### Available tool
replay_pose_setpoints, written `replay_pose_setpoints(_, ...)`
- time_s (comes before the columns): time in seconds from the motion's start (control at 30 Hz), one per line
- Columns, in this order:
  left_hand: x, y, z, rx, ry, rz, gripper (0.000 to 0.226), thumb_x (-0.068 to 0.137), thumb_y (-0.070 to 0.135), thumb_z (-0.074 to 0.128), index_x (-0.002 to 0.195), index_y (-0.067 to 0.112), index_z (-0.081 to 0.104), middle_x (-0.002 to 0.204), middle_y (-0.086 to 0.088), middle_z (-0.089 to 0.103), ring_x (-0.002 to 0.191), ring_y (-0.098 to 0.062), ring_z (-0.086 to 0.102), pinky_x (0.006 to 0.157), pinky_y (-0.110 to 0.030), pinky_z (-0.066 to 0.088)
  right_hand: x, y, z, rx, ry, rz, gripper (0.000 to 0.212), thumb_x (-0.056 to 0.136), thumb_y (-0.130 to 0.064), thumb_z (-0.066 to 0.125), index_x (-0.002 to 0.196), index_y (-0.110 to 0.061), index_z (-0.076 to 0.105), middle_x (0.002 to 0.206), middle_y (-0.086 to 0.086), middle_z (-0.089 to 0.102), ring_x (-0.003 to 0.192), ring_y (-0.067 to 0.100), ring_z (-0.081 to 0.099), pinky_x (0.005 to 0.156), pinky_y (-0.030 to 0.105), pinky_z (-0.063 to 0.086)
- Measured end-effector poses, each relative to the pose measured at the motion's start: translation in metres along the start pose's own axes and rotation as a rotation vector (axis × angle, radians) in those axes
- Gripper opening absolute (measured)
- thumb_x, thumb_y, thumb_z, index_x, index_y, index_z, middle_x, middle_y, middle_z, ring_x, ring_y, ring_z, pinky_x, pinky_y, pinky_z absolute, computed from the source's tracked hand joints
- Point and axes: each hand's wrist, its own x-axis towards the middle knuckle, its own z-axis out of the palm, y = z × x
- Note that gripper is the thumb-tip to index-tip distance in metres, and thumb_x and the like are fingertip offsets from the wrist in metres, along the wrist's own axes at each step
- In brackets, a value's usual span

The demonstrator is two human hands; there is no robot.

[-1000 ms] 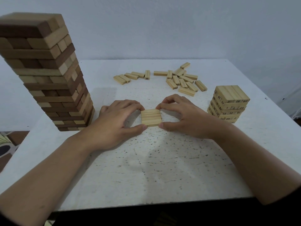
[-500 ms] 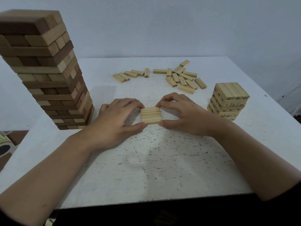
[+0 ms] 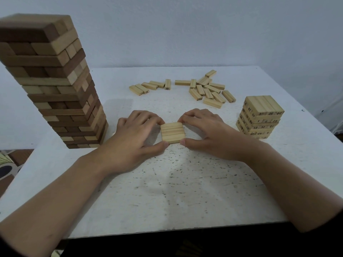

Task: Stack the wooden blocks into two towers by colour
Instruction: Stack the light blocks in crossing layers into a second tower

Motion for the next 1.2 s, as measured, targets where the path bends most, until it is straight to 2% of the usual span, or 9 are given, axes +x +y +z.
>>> replay_pose_setpoints(0.13,0.0,0.004,-0.006,-0.078,0.051,-0.014,0.048,0.093,0.066,0.042,0.13,0.036,0.048,0.118,0.021,0.044,0.117,0.0,0.036,0.097,-0.03,0.026,-0.002,-0.005,-0.002,0.069,0.066,-0.049,0.025,0.1,-0.043,0.053,0.12,-0.028,0.051,0.108,-0.011,0.056,0.11,0.014,0.043,0.096,0.039,0.041)
replay_pose_setpoints(0.27,0.002,0.008,-0.015,-0.168,0.11,0.008,0.04,0.094,0.061,0.048,0.128,0.038,0.049,0.112,0.025,0.045,0.116,-0.005,0.045,0.099,-0.034,0.035,-0.006,-0.013,-0.011,0.078,0.147,-0.086,0.016,0.1,-0.036,0.053,0.114,-0.029,0.048,0.104,-0.01,0.056,0.103,0.013,0.044,0.087,0.03,0.037)
replay_pose_setpoints(0.37,0.003,0.014,-0.025,-0.244,0.154,0.018,0.039,0.092,0.061,0.049,0.124,0.039,0.051,0.113,0.021,0.048,0.114,-0.011,0.049,0.095,-0.034,0.038,-0.009,-0.018,-0.023,0.081,0.177,-0.077,0.022,0.098,-0.042,0.05,0.116,-0.029,0.05,0.108,-0.011,0.057,0.107,0.013,0.046,0.09,0.028,0.036)
replay_pose_setpoints(0.47,0.006,0.021,-0.033,-0.26,0.172,0.032,0.041,0.09,0.063,0.049,0.124,0.039,0.052,0.113,0.019,0.049,0.114,-0.013,0.049,0.091,-0.022,0.035,-0.013,-0.021,-0.036,0.082,0.19,-0.066,0.027,0.098,-0.046,0.049,0.121,-0.031,0.051,0.112,-0.017,0.056,0.112,0.009,0.046,0.095,0.026,0.036)
replay_pose_setpoints(0.57,0.013,0.028,-0.042,-0.259,0.184,0.056,0.044,0.09,0.064,0.048,0.125,0.037,0.052,0.114,0.019,0.05,0.113,-0.013,0.05,0.085,-0.012,0.034,-0.019,-0.021,-0.049,0.067,0.223,-0.044,0.034,0.097,-0.048,0.05,0.127,-0.031,0.052,0.117,-0.022,0.055,0.115,0.002,0.042,0.098,0.015,0.031)
replay_pose_setpoints(0.73,0.03,0.046,-0.052,-0.258,0.194,0.088,0.053,0.089,0.067,0.047,0.13,0.034,0.052,0.113,0.022,0.048,0.112,-0.009,0.049,0.079,-0.02,0.043,-0.028,-0.013,-0.072,0.037,0.287,-0.044,0.04,0.097,-0.048,0.051,0.131,-0.028,0.055,0.116,-0.022,0.055,0.112,-0.003,0.039,0.094,0.008,0.028)
replay_pose_setpoints(0.97,0.062,0.082,-0.051,-0.267,0.181,0.139,0.053,0.085,0.071,0.046,0.126,0.038,0.051,0.113,0.025,0.047,0.112,-0.007,0.049,0.078,-0.02,0.043,-0.051,0.027,-0.101,0.118,0.286,-0.009,0.04,0.095,-0.056,0.054,0.132,-0.041,0.053,0.123,-0.03,0.053,0.131,0.004,0.036,0.101,0.021,0.033)
replay_pose_setpoints(1.1,0.083,0.104,-0.042,-0.258,0.135,0.143,0.059,0.081,0.076,0.043,0.128,0.042,0.048,0.117,0.033,0.041,0.106,0.004,0.047,0.07,-0.016,0.037,-0.067,0.053,-0.111,0.208,0.279,0.037,0.04,0.095,-0.06,0.056,0.132,-0.045,0.053,0.132,-0.029,0.052,0.139,0.004,0.032,0.1,0.023,0.032)
replay_pose_setpoints(1.2,0.098,0.116,-0.032,-0.276,0.097,0.145,0.059,0.079,0.078,0.043,0.127,0.043,0.047,0.118,0.034,0.04,0.11,0.003,0.046,0.078,-0.018,0.037,-0.078,0.067,-0.112,0.298,0.276,0.074,0.04,0.088,-0.056,0.057,0.127,-0.049,0.054,0.132,-0.033,0.051,0.139,0.0,0.033,0.101,0.021,0.032)
